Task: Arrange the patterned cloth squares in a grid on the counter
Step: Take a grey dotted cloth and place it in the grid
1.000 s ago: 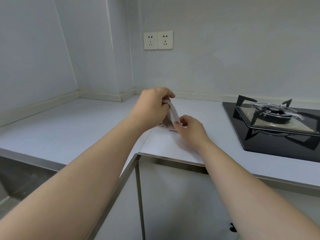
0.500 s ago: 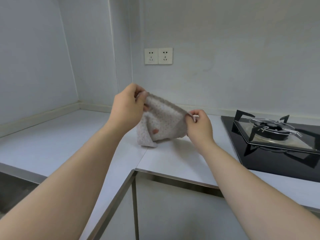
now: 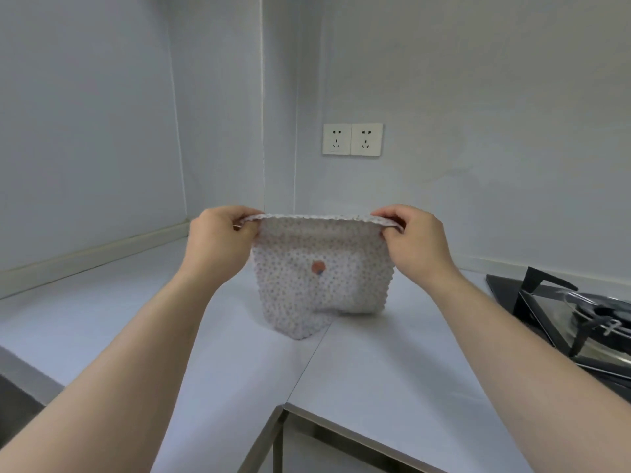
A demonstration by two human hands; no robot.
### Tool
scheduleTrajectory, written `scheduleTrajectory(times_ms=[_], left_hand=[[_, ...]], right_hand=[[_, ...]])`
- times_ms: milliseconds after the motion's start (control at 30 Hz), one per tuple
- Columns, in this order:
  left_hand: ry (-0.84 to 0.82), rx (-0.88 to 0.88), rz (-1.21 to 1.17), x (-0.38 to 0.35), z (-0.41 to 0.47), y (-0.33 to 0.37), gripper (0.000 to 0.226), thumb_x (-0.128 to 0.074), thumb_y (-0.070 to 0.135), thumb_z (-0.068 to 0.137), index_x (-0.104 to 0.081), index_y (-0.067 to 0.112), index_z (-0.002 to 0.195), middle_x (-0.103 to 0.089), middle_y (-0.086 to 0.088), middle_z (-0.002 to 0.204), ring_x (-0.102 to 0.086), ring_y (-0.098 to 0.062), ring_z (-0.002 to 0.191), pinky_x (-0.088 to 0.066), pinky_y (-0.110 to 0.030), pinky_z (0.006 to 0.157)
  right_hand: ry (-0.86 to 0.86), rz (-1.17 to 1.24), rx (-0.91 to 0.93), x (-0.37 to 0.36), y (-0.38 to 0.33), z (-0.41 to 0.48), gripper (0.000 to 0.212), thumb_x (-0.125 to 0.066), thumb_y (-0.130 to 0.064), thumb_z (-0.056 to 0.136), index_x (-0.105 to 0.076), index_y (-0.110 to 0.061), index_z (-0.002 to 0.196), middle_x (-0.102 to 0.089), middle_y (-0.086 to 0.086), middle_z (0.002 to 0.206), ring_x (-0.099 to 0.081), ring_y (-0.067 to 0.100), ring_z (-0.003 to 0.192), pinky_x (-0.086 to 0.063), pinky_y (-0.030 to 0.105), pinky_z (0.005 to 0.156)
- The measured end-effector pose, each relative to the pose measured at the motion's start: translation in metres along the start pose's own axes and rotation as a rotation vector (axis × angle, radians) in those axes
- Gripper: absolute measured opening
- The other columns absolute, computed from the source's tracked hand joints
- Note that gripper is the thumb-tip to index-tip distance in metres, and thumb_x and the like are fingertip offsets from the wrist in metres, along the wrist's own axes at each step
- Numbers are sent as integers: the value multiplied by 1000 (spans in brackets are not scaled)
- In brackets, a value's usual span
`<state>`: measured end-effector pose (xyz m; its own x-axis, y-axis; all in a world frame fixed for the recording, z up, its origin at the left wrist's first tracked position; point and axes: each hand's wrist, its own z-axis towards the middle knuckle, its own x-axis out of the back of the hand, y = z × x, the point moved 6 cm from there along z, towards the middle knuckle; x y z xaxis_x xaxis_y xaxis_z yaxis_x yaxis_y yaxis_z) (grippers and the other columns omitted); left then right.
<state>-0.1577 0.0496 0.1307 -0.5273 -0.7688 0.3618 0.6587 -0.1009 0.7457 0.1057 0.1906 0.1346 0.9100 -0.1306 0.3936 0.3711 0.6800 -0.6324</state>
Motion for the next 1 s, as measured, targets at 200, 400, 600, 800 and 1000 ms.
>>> scheduleTrajectory(times_ms=[200, 400, 600, 800, 1000], left_hand=[[52, -32, 47, -1, 10, 0, 20, -58, 21, 98, -77, 30, 95, -70, 17, 80, -61, 2, 74, -44, -22, 64], [75, -24, -138, 14, 21, 10, 24, -64, 24, 93, -76, 35, 75, -73, 7, 73, -68, -19, 72, -59, -37, 72], [-178, 54, -398, -3, 11, 23, 17, -60, 16, 101, -71, 10, 90, -65, -7, 75, -60, -20, 63, -54, -25, 52], [-375, 287, -636, -10, 0, 24, 15, -54, 18, 102, -60, 5, 96, -44, 1, 56, -32, -7, 33, -23, -17, 31], [-425, 307, -366, -16, 0, 12, 18, -62, 23, 98, -68, 8, 89, -61, -2, 64, -51, -14, 46, -40, -20, 40]], right_hand=[[58, 221, -68, -14, 21, 8, 21, -62, -10, 95, -74, -26, 89, -71, -6, 86, -71, 25, 75, -63, 43, 67], [-192, 548, -145, -6, 11, 14, 11, -69, -6, 94, -73, -15, 89, -68, 4, 82, -68, 21, 75, -64, 36, 66], [-566, 704, -245, 15, 1, 11, 26, -76, -23, 74, -73, -9, 95, -68, 3, 75, -64, 13, 57, -54, 24, 46], [-672, 710, -236, 42, 1, 5, 22, -62, -19, 84, -72, -5, 99, -60, 5, 61, -42, 5, 31, -26, 12, 28], [-672, 559, -266, 41, 8, 8, 23, -74, -26, 79, -75, -9, 94, -56, 1, 57, -42, 6, 33, -18, 17, 33]])
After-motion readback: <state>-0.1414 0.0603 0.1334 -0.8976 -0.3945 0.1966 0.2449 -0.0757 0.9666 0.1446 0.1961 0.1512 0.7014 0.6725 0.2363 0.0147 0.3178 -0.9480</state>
